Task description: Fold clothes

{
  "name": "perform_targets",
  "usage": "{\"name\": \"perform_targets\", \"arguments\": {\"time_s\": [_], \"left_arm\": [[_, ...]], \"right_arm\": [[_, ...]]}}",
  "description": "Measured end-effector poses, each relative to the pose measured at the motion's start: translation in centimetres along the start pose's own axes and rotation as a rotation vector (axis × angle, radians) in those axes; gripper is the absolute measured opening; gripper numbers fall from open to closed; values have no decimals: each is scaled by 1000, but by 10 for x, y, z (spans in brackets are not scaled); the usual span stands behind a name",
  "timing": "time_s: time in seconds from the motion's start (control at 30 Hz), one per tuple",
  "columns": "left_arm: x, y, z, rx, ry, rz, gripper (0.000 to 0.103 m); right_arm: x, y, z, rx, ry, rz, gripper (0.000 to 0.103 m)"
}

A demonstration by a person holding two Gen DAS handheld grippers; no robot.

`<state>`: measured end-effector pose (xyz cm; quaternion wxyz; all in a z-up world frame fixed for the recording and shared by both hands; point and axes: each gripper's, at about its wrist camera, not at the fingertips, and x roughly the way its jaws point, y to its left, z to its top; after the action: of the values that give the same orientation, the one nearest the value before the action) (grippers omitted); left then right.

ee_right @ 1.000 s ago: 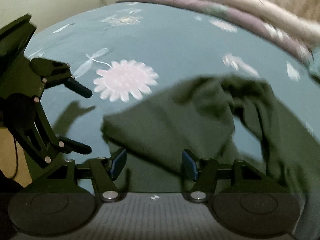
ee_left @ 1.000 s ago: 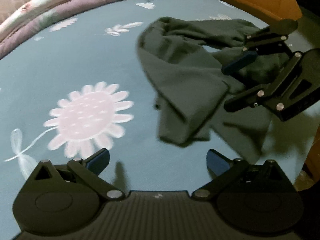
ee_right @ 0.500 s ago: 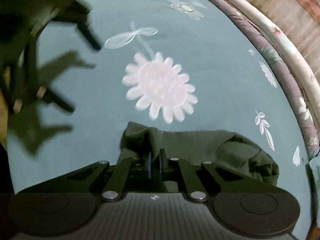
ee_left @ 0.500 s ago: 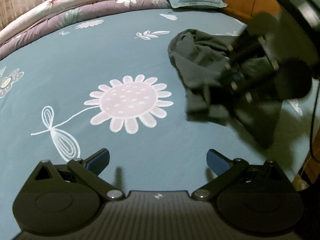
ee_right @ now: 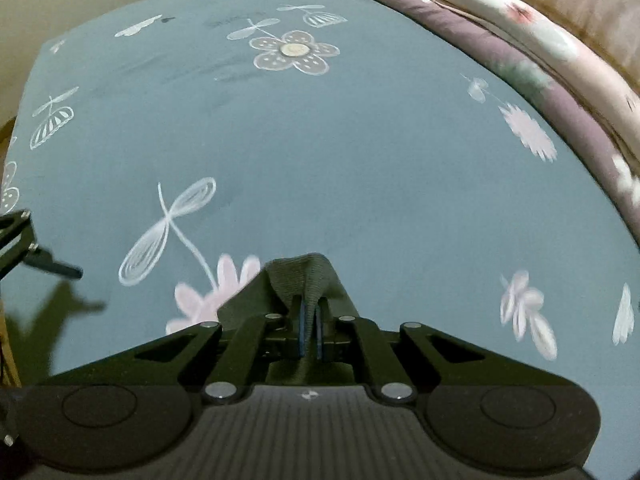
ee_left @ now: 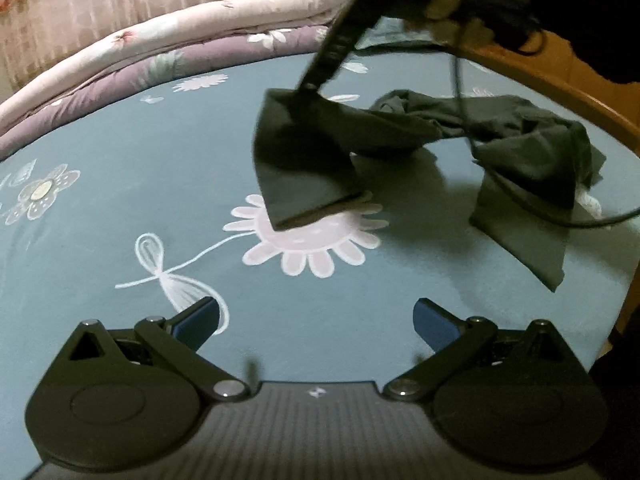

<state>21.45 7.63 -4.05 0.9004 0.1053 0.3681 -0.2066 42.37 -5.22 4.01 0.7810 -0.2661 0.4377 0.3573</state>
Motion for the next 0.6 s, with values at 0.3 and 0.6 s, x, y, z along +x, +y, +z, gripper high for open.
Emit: {"name": "perform_targets", "arguments": {"time_s": [0.3, 0.6], "left_arm": [[-10, 30, -18, -100, -21, 43, 102], [-22, 53, -35, -187, -33, 87, 102]], "right_arm": [[36, 4, 79, -35, 16, -24, 7], [63, -12, 144, 6, -31, -117, 1]]}}
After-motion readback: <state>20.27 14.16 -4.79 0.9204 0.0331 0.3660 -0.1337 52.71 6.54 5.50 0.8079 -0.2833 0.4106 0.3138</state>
